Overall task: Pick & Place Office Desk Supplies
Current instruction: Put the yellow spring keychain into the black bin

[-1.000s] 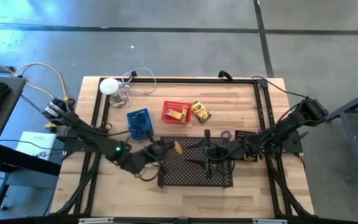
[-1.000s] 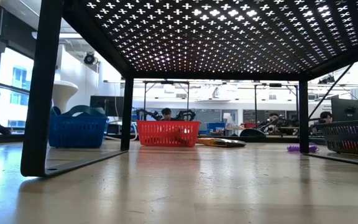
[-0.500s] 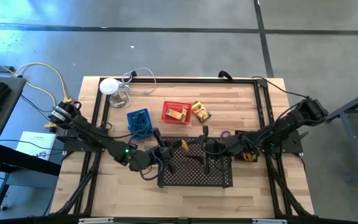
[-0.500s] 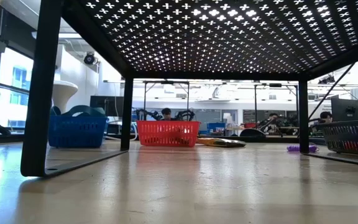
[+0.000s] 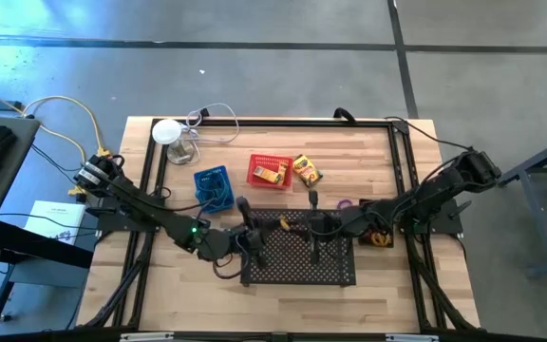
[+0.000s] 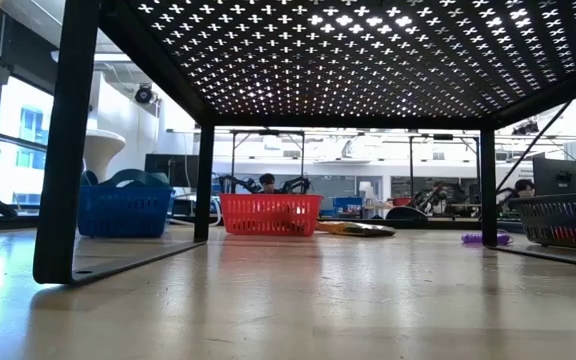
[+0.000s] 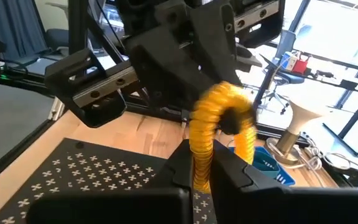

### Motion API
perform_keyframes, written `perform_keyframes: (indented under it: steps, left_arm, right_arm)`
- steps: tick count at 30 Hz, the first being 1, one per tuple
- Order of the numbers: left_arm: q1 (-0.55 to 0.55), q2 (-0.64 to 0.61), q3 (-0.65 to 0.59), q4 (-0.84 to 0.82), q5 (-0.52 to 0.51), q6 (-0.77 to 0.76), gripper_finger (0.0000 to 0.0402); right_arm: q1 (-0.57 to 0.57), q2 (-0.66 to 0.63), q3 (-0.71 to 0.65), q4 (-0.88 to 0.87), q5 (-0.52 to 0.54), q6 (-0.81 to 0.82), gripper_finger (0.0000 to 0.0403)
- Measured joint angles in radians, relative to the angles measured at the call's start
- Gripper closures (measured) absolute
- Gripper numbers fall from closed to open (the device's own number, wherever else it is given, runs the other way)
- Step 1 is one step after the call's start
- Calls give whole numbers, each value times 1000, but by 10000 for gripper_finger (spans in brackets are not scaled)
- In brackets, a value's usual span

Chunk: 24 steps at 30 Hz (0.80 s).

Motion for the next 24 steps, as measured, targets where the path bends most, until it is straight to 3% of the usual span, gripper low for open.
perform_keyframes:
  steps: [4,10,17,24]
  left_arm:
    - [0,0,0,-2,110,85,366]
    - [-2,0,0,-3,125,41,279]
    - [-3,0,0,-7,125,-45,232]
    - [-3,0,0,-8,124,-63,230]
  right_arm:
    - [7,0,0,-17,0,-23,393]
    - [46,-30,0,-108,54,-28,395]
    - [194,-163,1,-369,353,31,396]
    - [392,-345,1,-778,611,379,397]
